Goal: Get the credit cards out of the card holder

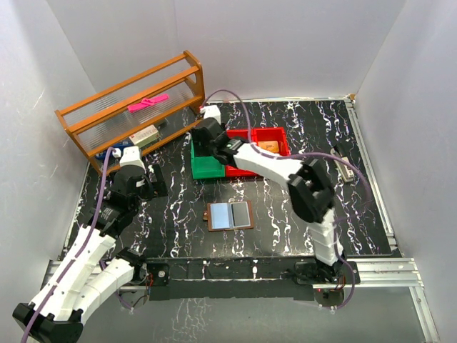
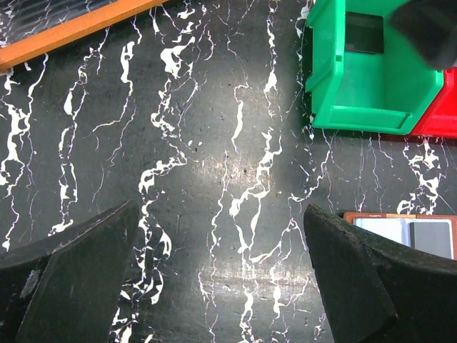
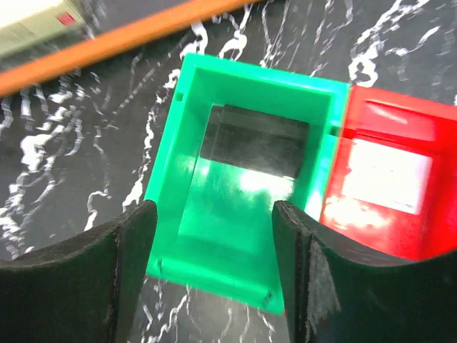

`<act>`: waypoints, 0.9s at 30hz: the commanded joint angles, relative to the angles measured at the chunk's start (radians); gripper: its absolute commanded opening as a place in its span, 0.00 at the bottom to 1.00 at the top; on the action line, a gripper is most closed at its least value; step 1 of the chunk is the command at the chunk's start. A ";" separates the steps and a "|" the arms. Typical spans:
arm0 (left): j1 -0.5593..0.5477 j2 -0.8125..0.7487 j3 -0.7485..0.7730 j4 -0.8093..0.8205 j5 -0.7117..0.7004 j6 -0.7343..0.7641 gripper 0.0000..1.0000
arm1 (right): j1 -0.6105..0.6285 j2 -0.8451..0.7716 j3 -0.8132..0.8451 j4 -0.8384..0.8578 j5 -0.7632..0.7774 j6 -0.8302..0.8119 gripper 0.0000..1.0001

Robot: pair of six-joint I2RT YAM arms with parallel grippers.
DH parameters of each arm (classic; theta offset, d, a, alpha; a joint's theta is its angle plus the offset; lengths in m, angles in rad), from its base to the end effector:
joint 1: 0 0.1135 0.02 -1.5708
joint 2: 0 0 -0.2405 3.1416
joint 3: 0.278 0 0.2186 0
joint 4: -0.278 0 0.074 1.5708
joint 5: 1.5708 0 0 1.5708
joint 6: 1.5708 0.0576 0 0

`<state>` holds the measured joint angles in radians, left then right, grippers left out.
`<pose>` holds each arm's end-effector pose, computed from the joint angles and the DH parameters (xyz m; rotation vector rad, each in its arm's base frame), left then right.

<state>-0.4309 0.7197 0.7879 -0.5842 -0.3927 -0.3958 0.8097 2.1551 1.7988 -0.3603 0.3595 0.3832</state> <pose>0.1504 -0.0449 0.2834 -0.1997 2.0360 -0.1052 0.3368 0.3242 0.2130 -0.2925 2.2243 0.2354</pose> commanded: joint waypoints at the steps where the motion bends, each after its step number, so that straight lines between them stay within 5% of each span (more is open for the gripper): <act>1: 0.004 0.003 0.004 -0.004 0.006 0.004 0.99 | -0.001 -0.300 -0.251 0.255 0.026 0.028 0.72; 4: 0.005 0.019 0.002 0.007 0.058 0.014 0.99 | -0.003 -0.512 -0.568 0.429 0.064 0.113 0.96; 6: 0.005 0.030 0.001 0.016 0.087 0.013 0.99 | -0.008 -0.641 -0.747 0.513 0.063 0.181 0.98; 11: 0.004 0.081 0.045 0.077 0.277 -0.116 0.99 | -0.032 -0.888 -1.060 0.630 -0.095 0.275 0.98; 18: 0.002 0.240 0.017 0.305 0.707 -0.203 0.95 | -0.034 -1.046 -1.220 0.469 -0.220 0.395 0.97; 27: -0.164 0.391 -0.028 0.418 0.722 -0.274 0.89 | -0.035 -1.091 -1.388 0.458 -0.374 0.559 0.74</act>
<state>-0.5045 1.0554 0.7616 -0.2230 0.2859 -0.6342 0.7750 1.0576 0.4404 0.0814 0.0643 0.8394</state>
